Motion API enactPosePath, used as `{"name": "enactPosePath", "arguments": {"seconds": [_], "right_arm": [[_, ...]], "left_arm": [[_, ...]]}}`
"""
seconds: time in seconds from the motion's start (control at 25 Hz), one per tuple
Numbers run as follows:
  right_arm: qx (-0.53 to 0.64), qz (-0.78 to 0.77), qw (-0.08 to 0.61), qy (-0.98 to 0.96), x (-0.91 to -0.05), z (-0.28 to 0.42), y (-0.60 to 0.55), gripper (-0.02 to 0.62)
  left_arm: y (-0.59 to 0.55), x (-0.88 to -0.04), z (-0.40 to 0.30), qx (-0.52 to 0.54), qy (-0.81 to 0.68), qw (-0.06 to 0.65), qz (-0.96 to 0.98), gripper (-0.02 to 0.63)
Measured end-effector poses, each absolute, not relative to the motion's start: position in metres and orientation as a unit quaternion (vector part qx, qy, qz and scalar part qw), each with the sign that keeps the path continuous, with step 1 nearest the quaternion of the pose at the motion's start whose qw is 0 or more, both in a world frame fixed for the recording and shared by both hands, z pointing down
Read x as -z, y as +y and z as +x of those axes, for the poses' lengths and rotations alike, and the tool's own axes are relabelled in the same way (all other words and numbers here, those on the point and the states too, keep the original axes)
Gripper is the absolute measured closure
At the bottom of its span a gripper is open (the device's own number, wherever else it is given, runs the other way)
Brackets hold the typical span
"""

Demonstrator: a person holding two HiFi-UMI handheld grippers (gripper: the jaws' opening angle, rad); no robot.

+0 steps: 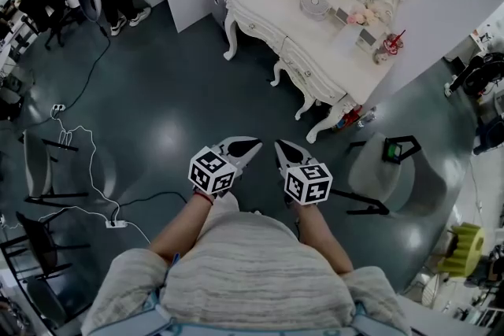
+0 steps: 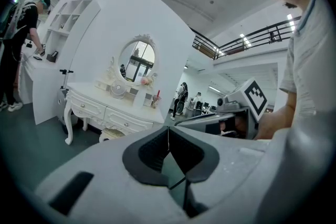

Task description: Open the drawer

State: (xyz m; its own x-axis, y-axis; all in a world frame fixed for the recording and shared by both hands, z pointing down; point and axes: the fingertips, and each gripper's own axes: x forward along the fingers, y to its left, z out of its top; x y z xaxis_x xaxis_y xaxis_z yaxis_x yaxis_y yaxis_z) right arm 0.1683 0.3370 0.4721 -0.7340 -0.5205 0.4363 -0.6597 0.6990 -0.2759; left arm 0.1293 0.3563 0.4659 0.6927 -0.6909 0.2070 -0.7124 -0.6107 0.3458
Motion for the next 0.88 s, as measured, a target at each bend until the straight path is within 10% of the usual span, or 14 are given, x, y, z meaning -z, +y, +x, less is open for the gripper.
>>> {"name": "enactPosePath", "arguments": {"seconds": [0.88], "right_arm": [[-0.207,0.328,0.153,-0.909,-0.473,0.027,0.262,0.586]], "left_arm": [[0.279,-0.469,-0.010,-0.020,-0.390,0.203,0.898,0.592]]}}
